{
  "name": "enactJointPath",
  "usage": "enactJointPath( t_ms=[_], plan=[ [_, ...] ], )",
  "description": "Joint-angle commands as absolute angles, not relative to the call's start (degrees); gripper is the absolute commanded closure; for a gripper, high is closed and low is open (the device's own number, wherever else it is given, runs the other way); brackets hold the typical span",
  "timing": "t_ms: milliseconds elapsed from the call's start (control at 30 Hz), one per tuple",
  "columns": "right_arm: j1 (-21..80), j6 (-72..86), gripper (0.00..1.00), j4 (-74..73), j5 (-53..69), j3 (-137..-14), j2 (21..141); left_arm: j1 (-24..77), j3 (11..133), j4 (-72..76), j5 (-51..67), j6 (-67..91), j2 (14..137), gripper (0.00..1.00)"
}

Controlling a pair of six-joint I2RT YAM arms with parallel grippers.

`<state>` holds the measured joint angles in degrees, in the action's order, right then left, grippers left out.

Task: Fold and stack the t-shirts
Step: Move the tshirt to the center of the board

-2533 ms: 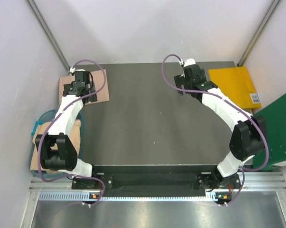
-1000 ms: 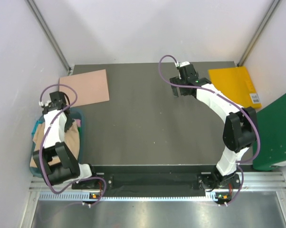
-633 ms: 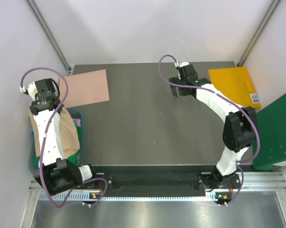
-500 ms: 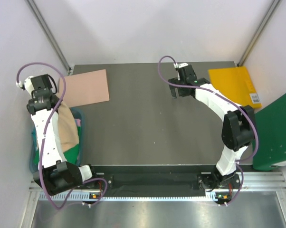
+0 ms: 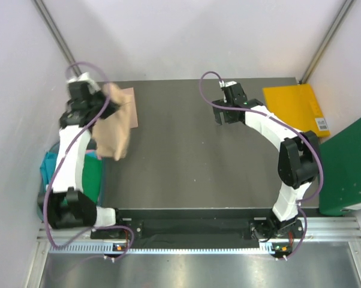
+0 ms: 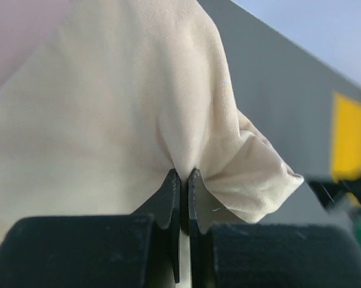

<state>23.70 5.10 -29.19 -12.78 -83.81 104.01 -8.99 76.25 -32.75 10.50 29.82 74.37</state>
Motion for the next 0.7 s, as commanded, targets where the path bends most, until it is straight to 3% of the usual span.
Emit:
enactJointPath(
  t_ms=[0,233,333,467,667],
  plan=[
    [21.01,8.87,0.0,-28.82,-13.53,-87.63,103.98,5.78,87.84,-21.44,33.95,30.24,86.1,1.0],
    [10.57,12.31,0.0,-28.3,-13.01,-84.73,100.73,20.74,107.13,-25.67,50.26,28.03,105.73,1.0],
    [7.57,11.52,0.0,-27.42,-13.18,-82.71,98.88,19.87,103.99,-23.82,47.92,30.14,104.51,1.0],
    [5.8,10.99,0.01,-26.28,-13.8,-79.9,97.12,15.48,91.02,-21.01,43.16,34.43,102.13,1.0],
    [5.45,11.51,0.0,-25.4,-10.99,-76.99,97.03,5.11,80.61,-34.58,36.86,33.24,107.48,1.0]
  ],
)
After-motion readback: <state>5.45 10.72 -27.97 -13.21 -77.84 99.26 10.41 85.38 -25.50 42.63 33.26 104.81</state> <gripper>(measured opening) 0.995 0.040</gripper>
